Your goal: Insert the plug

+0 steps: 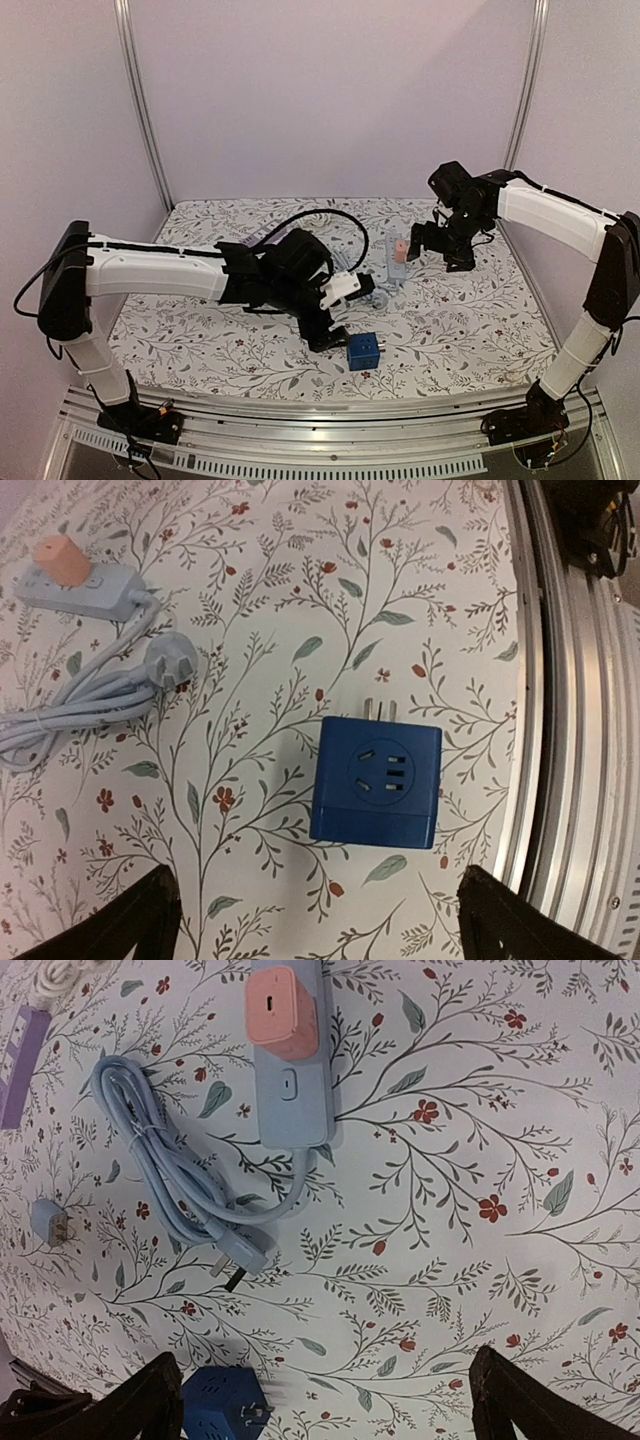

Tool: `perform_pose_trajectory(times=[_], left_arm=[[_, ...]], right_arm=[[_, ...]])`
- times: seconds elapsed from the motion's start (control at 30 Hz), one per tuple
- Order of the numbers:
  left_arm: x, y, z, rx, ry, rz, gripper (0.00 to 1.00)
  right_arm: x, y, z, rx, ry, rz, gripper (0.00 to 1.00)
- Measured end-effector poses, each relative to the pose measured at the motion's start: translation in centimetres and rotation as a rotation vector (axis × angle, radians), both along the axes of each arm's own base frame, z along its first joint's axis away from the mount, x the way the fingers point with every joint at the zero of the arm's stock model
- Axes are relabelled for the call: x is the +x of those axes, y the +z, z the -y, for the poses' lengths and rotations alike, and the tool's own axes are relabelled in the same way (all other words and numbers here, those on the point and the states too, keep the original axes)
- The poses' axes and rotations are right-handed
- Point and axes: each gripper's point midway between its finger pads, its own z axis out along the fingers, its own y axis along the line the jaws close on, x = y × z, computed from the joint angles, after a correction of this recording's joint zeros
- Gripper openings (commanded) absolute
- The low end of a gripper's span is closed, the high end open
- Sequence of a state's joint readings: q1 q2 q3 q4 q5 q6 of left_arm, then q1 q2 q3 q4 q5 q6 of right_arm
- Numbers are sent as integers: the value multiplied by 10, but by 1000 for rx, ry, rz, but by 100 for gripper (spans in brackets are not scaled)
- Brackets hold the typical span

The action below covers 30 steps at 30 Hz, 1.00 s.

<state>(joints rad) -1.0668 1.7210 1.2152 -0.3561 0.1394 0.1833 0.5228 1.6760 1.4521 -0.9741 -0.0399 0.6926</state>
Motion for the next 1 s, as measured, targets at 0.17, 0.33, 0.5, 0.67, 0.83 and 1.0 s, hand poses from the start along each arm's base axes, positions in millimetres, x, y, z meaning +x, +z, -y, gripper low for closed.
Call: perform_pose_trajectory(times=[0.17,0.33,0.5,0.67,0.83,1.0], left_arm=[[-2,-17,11,29,-54,-10,99],[-9,-28,21,61,-106,1,99],[-15,-41,24,100,-129,17,99],[-15,-54,25,134,-137,40,99],[-17,-69,29,156,-146,53,86],[-13,-75,32,159,-152,78,64]], right_arm=[[-3,2,1,5,-9,1,99],[-4,-1,2,3,-17,-9,99],[-5,-1,2,6,-23,-12,99],[-5,-1,1,11,-21,-16,99],[-6,-3,-1,20,-19,-25,99],[-6,-8,-2,17,-19,-41,99]])
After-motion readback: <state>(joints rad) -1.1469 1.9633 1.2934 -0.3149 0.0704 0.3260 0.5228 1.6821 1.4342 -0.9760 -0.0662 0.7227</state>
